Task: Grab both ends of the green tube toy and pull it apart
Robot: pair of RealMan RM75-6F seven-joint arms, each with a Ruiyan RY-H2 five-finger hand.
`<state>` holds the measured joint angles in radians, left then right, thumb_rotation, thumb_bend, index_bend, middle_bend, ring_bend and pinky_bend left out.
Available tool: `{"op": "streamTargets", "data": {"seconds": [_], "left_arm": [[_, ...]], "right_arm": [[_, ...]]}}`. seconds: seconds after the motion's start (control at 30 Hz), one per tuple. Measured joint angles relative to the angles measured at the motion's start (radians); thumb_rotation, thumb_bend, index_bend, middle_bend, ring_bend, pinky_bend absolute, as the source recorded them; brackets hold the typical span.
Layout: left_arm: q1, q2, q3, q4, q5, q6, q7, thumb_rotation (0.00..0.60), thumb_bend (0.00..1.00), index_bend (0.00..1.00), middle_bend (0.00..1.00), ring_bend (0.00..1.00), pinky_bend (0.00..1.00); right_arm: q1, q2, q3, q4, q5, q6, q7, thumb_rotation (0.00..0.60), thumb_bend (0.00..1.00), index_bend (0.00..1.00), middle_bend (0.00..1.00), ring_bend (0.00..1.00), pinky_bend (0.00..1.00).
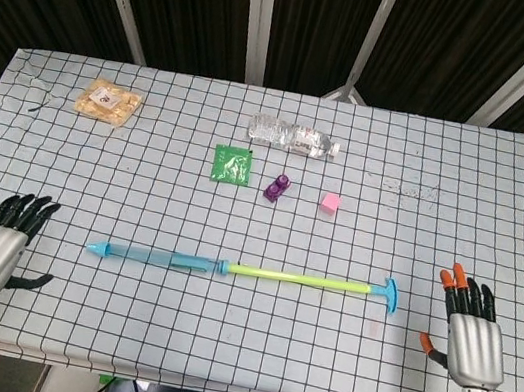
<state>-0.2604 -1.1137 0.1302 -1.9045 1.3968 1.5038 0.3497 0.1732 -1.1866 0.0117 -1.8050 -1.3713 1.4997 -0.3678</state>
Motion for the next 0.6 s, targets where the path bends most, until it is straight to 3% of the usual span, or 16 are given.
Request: {"op": "streamTargets", "data": {"seconds": [0.2,0.43,0.6], "left_arm": [[0.112,0.011,0.046,0.097,0.098,0.13,-0.11,0.6,0.13,0.07,0.01,0.0,0.0],[0.149,0.034,0.028,0.151,0.095,0.173,-0.215,0.6,0.13,0.07,0.0,0.0,0.0],[0.175,0.048,0.003,0.181,0.086,0.186,-0.256,0.6,0.13,0.07,0.0,0.0,0.0]], "right_arm": [[-0.088,0.008,-0.031,0.111,-0.141,0.175,0.124,0.6,0.26,0.0,0.0,0.0,0.0],[-0.147,0.04,-0.043,0.137,-0.125,0.199,0.203,0.6,0.26,0.0,0.0,0.0,0.0],[-0.15,0.039,-0.041,0.136,-0.123,0.178,0.177,0.6,0.26,0.0,0.0,0.0,0.0]]}}
